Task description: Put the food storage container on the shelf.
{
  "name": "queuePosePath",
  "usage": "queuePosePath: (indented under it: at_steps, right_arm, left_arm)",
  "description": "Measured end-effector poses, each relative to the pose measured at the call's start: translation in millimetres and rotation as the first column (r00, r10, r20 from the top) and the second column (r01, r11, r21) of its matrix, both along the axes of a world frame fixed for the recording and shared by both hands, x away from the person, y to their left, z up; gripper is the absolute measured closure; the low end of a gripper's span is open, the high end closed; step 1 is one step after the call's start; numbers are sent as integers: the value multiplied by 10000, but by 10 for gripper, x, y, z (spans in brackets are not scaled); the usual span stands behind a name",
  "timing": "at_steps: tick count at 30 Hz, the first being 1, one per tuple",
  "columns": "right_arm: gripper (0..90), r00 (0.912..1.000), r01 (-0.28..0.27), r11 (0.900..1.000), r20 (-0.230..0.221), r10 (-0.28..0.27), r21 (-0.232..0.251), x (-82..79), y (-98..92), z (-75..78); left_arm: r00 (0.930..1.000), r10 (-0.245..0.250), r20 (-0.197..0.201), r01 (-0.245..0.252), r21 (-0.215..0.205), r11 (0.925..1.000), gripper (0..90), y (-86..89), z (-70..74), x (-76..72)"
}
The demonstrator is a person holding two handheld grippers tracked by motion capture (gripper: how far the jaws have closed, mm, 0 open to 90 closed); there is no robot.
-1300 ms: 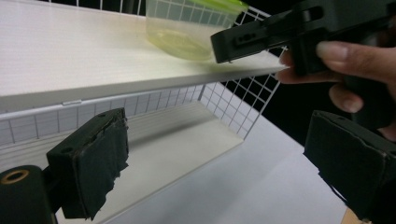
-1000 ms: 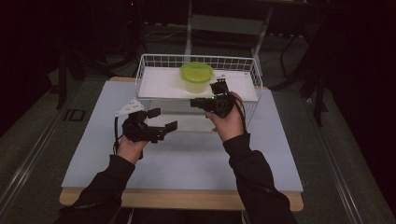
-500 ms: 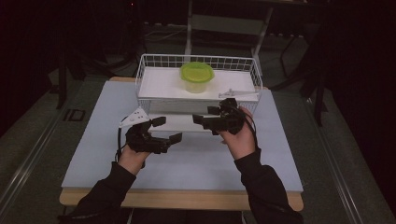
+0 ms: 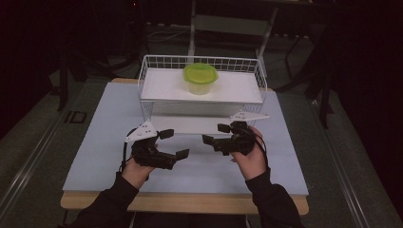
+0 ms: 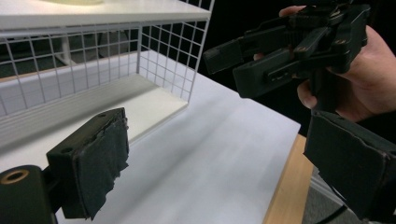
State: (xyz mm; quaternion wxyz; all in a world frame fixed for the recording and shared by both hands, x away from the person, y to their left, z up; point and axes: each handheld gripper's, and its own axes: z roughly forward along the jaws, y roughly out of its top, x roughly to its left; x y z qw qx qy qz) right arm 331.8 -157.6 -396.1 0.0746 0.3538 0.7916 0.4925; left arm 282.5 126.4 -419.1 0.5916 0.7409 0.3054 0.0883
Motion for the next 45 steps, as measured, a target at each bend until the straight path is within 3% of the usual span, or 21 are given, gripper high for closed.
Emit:
queuePosePath:
  at_steps: [5, 10, 19, 23, 39, 45]
  right_arm:
    - [208, 10000, 49, 9999, -38, -50, -122, -62, -84, -139]
    - [207, 10000, 48, 9991, -76, -51, -419, -104, -174, -299]
    - [207, 9997, -152, 9957, -227, 132, -909, -183, -311, -537]
    - [206, 9994, -240, 9941, -264, 213, -1061, -235, -352, -598]
    - [196, 9986, -168, 9929, -519, 108, -1177, -398, -563, -768]
    - [194, 9991, -17, 9882, -412, -47, -1531, -387, -608, -817]
  left_arm:
    - [9996, -208, -210, 210, 61, 9998, 75, 5, -84, -29]
    - [9992, -385, -131, 391, 472, 9981, 75, -13, -182, -60]
    - [9968, -456, -662, 503, 710, 9962, 75, 51, -387, -42]
    - [9962, -538, -679, 607, 1045, 9927, 75, 75, -458, -66]
    - [9936, -575, -971, 717, 1498, 9861, 75, 162, -640, -116]
    - [9933, -508, -1034, 696, 1867, 9800, 75, 197, -713, -123]
